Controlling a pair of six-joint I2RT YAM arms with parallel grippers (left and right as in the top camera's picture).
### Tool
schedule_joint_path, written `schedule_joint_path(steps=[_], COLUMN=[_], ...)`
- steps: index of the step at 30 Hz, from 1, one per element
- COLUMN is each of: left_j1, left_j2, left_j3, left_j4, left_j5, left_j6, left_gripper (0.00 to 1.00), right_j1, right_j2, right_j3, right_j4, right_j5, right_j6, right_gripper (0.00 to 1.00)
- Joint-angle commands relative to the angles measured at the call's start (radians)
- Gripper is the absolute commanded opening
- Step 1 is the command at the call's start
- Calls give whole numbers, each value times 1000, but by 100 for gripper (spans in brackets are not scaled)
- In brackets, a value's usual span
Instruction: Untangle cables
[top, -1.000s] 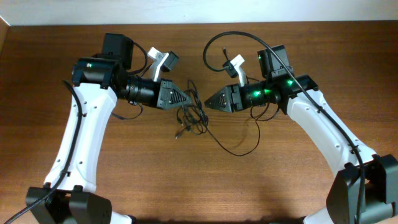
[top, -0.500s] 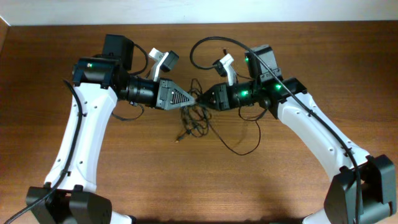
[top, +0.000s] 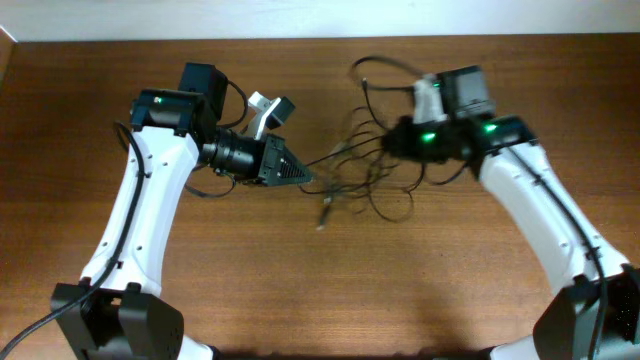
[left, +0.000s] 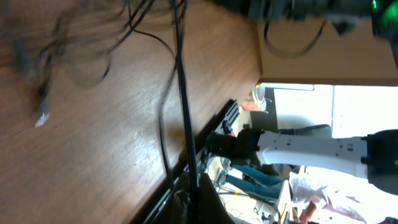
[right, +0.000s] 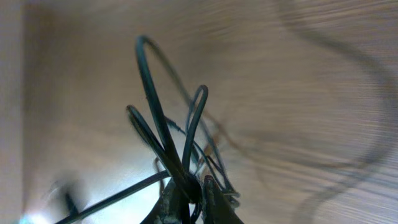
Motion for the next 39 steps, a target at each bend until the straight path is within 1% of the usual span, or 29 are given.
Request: schedule_joint_path(steps=[1,5,6,7,8,10,11,13,14,15,16,18,19,22,25,26,27,28,29,30,32,33,34,35,37,38,39], left_j1=[38,66,81,101,125,150,164,167,167,167,167,166,166,166,166,166,166,166,166,166,166,167,167,167,167,167,167], left_j2=[-48,-48,-48,-48,-48,-48,-48,-48,-48,-48,-48,-48,-48,-46,-46,-46,-46,-46,-46,-45,-44,-38,-31,-22,11,27,32], left_j3=[21,21,21,21,21,21,21,21,21,21,21,17,11,-14,-54,-78,-112,-149,-173,-201,-240,-262,-273,-281,-301,-301,-300], left_j4=[-70,-95,-103,-105,-105,-104,-99,-66,-44,-30,-27,-27,-26,-29,-26,-15,5,29,45,73,134,180,203,222,265,269,281], left_j5=[-10,-49,-63,-82,-98,-98,-121,-254,-370,-475,-518,-520,-521,-528,-528,-554,-656,-792,-881,-959,-1057,-1153,-1168,-1167,-1117,-1051,-974], left_j6=[35,51,51,51,51,51,50,26,-51,-119,-139,-138,-138,-138,-138,-153,-219,-295,-359,-424,-480,-547,-580,-584,-583,-566,-511], left_gripper=[0,0,0,0,0,0,0,0,0,0,0,0,0,0,0,0,0,0,0,0,0,1,4,5,56,67,70], right_j1=[-201,-274,-284,-295,-302,-307,-307,-307,-307,-307,-307,-307,-307,-305,-286,-272,-253,-240,-227,-209,-188,-179,-172,-166,-151,-141,-129], right_j2=[49,49,49,49,49,49,49,49,49,49,49,49,49,49,50,51,54,57,61,66,76,81,85,92,98,99,99], right_j3=[-30,-30,-30,-30,-30,-30,-30,-30,-30,-30,-30,-30,-30,-30,-30,-30,-31,-32,-32,-32,-32,-32,-32,-32,-32,-34,-34], right_j4=[-2,-2,-1,-2,-2,-5,-17,-48,-61,-72,-72,-64,-63,-57,-61,-68,-76,-77,-80,-79,-75,-76,-76,-77,-83,-84,-86], right_j5=[375,376,385,425,467,475,472,456,452,444,378,134,67,-56,-66,-68,-68,-68,-68,-68,-64,-64,-64,-64,-69,-68,-68], right_j6=[26,26,22,22,23,23,23,22,22,18,-31,-214,-265,-352,-364,-364,-364,-364,-364,-364,-364,-364,-364,-364,-360,-359,-320], right_gripper=[9,14,18,25,26,27,28,41,46,48,53,63,65,66,66,66,66,66,66,66,66,66,66,66,66,66,66])
